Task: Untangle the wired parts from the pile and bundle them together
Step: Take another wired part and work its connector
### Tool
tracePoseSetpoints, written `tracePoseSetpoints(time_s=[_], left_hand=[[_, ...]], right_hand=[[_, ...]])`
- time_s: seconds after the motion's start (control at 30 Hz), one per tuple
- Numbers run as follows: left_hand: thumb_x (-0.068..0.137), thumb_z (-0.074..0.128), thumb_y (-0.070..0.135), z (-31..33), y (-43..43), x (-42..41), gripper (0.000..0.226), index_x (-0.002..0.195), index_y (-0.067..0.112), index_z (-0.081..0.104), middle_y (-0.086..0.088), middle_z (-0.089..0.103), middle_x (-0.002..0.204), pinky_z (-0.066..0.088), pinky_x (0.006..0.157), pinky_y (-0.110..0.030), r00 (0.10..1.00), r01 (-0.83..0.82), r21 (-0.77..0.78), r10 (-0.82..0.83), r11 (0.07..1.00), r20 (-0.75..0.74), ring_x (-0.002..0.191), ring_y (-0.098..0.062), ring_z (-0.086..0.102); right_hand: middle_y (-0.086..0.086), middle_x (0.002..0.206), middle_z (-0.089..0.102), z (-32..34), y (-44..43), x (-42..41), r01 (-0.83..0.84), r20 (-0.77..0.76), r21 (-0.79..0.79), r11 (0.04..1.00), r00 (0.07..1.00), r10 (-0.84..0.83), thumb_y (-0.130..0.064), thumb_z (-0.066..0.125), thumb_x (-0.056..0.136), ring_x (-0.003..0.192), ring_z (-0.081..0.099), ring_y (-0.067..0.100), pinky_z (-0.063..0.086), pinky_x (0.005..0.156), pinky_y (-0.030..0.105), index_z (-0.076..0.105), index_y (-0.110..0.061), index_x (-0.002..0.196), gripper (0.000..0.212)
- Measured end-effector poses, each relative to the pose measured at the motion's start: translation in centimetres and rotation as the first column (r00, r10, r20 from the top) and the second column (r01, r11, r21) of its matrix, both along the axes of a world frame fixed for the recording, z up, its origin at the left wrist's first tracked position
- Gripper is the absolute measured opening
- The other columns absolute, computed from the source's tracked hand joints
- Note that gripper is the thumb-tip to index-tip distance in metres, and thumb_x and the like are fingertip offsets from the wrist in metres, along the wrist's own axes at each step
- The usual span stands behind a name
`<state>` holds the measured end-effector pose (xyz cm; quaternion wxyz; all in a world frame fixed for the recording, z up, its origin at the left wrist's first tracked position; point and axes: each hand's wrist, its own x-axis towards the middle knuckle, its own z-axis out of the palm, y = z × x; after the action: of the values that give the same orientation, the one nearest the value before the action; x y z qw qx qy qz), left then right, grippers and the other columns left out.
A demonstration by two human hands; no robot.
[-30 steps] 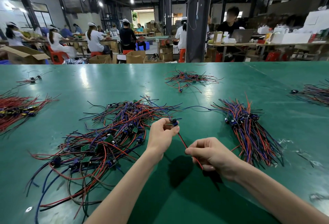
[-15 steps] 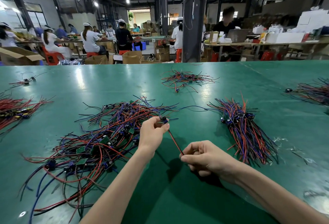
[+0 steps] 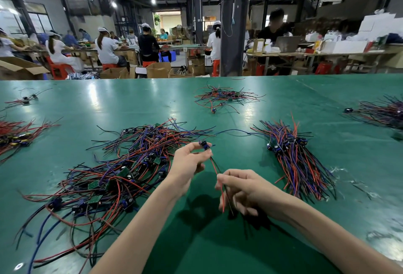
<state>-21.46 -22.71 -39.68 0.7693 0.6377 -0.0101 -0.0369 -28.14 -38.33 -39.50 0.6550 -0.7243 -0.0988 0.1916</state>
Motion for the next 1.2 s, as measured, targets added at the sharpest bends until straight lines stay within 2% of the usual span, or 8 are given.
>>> tracePoseSetpoints(time_s=[0.2, 0.33, 0.43, 0.63, 0.87, 1.03, 1.13, 1.2], left_hand=[[0.083, 0.065, -0.001, -0.3, -1.5, -1.8, 0.018, 0.086, 0.017, 0.068, 0.001, 0.059, 0.064, 0.038, 0.061, -0.023, 0.98, 0.197, 0.068, -0.197, 0.978, -0.013, 0.051, -0.005, 0.047], [0.083, 0.065, -0.003, -0.3, -1.3, -1.4, 0.021, 0.082, 0.018, 0.066, 0.008, 0.056, 0.058, 0.036, 0.055, -0.016, 0.995, 0.085, 0.12, -0.091, 0.989, 0.043, 0.056, -0.003, 0.046], [0.083, 0.065, -0.004, -0.3, -0.4, -0.6, 0.02, 0.083, 0.016, 0.065, 0.005, 0.055, 0.063, 0.035, 0.054, -0.016, 0.997, -0.033, 0.122, 0.024, 0.992, 0.072, 0.057, -0.004, 0.045], [0.082, 0.067, -0.003, -0.9, 0.1, 0.4, 0.019, 0.084, 0.015, 0.066, 0.005, 0.056, 0.064, 0.036, 0.052, -0.009, 0.987, -0.097, 0.186, 0.07, 0.978, 0.145, 0.054, 0.0, 0.048], [0.08, 0.07, -0.001, -1.6, 0.3, 0.9, 0.021, 0.079, 0.02, 0.067, 0.007, 0.055, 0.06, 0.036, 0.051, -0.008, 0.976, -0.145, 0.229, 0.101, 0.963, 0.192, 0.05, 0.001, 0.047], [0.082, 0.068, -0.001, -1.5, -0.6, 0.2, 0.016, 0.085, 0.015, 0.067, 0.005, 0.053, 0.061, 0.035, 0.048, -0.008, 0.99, -0.067, 0.211, 0.039, 0.975, 0.135, 0.044, 0.005, 0.044], [0.082, 0.068, 0.001, -1.2, -1.2, -0.3, 0.016, 0.085, 0.016, 0.068, 0.004, 0.053, 0.064, 0.034, 0.047, -0.013, 0.998, 0.0, 0.171, -0.01, 0.985, 0.055, 0.046, -0.001, 0.041], [0.082, 0.068, 0.001, -0.8, -1.3, -0.5, 0.015, 0.084, 0.016, 0.07, 0.005, 0.057, 0.064, 0.036, 0.049, -0.015, 0.999, 0.045, 0.127, -0.047, 0.991, 0.013, 0.048, -0.004, 0.042]], right_hand=[[0.006, 0.042, 0.047, -0.8, -0.4, 0.8, 0.189, 0.043, 0.062, 0.98, 0.98, -0.192, -0.017, 0.062, 0.088, 0.024, 0.028, 0.007, 0.017, 0.027, 0.012, 0.061, -0.007, 0.073, 0.018], [0.013, 0.059, 0.063, -0.7, -0.4, 0.9, 0.17, -0.01, 0.111, 0.979, 0.985, -0.17, -0.006, 0.063, 0.086, 0.027, 0.03, 0.006, 0.019, 0.028, 0.011, 0.06, 0.0, 0.074, 0.014], [0.015, 0.061, 0.065, -0.8, -0.2, 0.5, 0.099, -0.025, 0.07, 0.993, 0.995, -0.097, -0.005, 0.065, 0.084, 0.028, 0.031, 0.006, 0.019, 0.028, 0.011, 0.059, 0.001, 0.075, 0.013], [0.011, 0.058, 0.062, -0.3, -0.4, 0.3, 0.05, -0.063, 0.027, 0.998, 0.997, -0.048, -0.005, 0.065, 0.085, 0.029, 0.031, 0.005, 0.02, 0.029, 0.01, 0.058, -0.001, 0.08, 0.009], [0.002, 0.049, 0.05, -0.1, -0.2, -0.1, -0.032, -0.119, 0.005, 0.999, 0.992, 0.033, -0.009, 0.058, 0.092, 0.027, 0.025, 0.003, 0.018, 0.031, 0.008, 0.048, -0.005, 0.095, 0.011], [0.003, 0.063, 0.065, 0.2, -1.0, -0.3, -0.179, -0.107, -0.042, 0.983, 0.979, 0.174, -0.01, 0.063, 0.089, 0.029, 0.028, 0.003, 0.02, 0.03, 0.011, 0.052, -0.01, 0.099, 0.015], [0.01, 0.08, 0.073, 0.4, -1.4, -0.1, -0.228, -0.091, -0.126, 0.965, 0.972, 0.218, -0.027, 0.069, 0.085, 0.03, 0.023, 0.005, 0.013, 0.031, 0.017, 0.049, -0.014, 0.099, 0.027], [0.014, 0.085, 0.074, 0.6, -1.6, 0.4, -0.153, -0.09, -0.134, 0.979, 0.986, 0.142, -0.042, 0.066, 0.082, 0.03, 0.021, 0.005, 0.01, 0.033, 0.018, 0.048, -0.014, 0.097, 0.037]])
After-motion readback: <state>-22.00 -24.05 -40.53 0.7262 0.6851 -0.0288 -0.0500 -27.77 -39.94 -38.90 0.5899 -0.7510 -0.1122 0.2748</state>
